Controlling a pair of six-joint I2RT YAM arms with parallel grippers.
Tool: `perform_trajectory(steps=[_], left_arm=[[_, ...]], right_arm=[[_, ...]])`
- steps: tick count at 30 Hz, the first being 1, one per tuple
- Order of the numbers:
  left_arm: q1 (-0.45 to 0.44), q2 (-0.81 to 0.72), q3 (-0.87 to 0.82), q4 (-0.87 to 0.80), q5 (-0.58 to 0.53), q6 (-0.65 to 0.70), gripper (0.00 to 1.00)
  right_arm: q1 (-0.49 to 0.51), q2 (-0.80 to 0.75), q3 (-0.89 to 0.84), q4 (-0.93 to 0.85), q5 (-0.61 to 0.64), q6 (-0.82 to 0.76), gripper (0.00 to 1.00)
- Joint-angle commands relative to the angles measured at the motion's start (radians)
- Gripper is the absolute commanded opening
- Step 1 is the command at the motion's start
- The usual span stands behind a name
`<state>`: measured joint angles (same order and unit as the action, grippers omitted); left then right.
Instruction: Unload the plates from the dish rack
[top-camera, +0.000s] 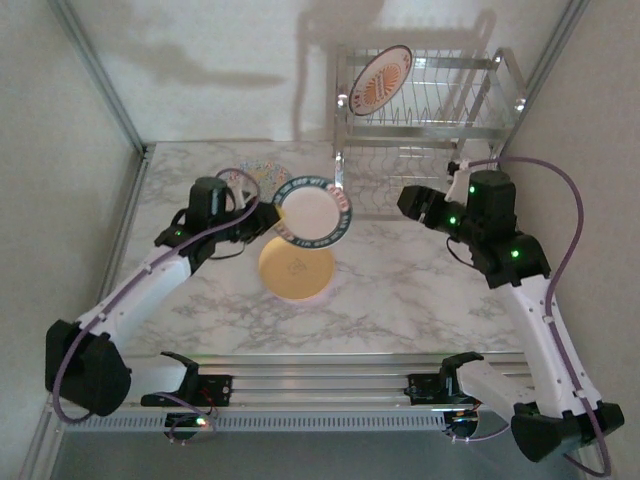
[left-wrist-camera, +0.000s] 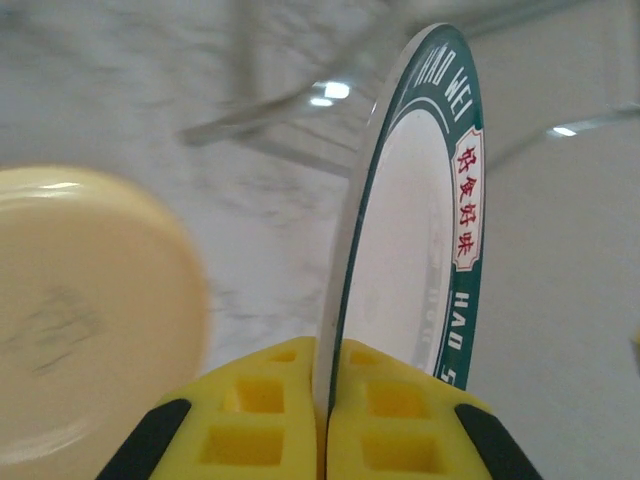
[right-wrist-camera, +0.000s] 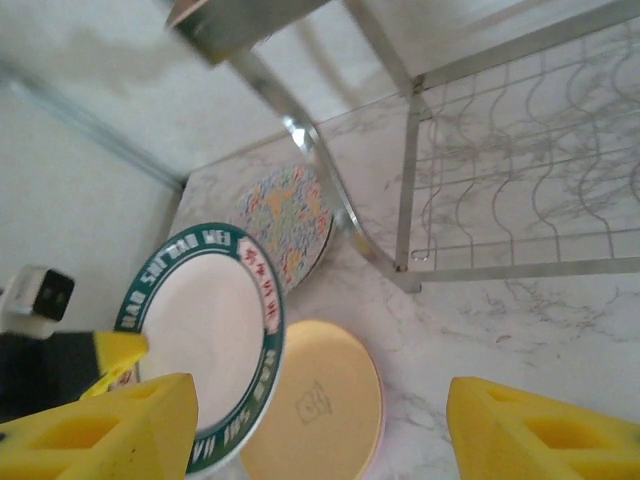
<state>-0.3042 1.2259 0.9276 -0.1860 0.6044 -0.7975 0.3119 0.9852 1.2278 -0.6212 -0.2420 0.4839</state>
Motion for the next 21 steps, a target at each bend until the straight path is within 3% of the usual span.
perform_trajectory(steps=[1, 9, 15, 21], left_arm=[[0.03, -0.079, -0.108, -0.05, -0.113, 0.026, 0.0], [0.05, -0.082, -0.284, -0.006, -0.208, 0.012, 0.0], [0.011, 0.036, -0.244, 0.004, -0.264, 0.121, 0.0], [-0.004, 0.107, -0.224, 0.05, -0.244, 0.12, 0.0]], right_arm=[[0.049, -0.031, -0.061, 0.029, 0.021, -0.116, 0.67], [0.102, -0.018, -0.088, 0.07, 0.017, -0.133, 0.67], [0.103, 0.012, -0.079, 0.081, 0.013, -0.132, 0.67], [0.105, 0.011, -0.083, 0.084, 0.014, -0.128, 0.67]])
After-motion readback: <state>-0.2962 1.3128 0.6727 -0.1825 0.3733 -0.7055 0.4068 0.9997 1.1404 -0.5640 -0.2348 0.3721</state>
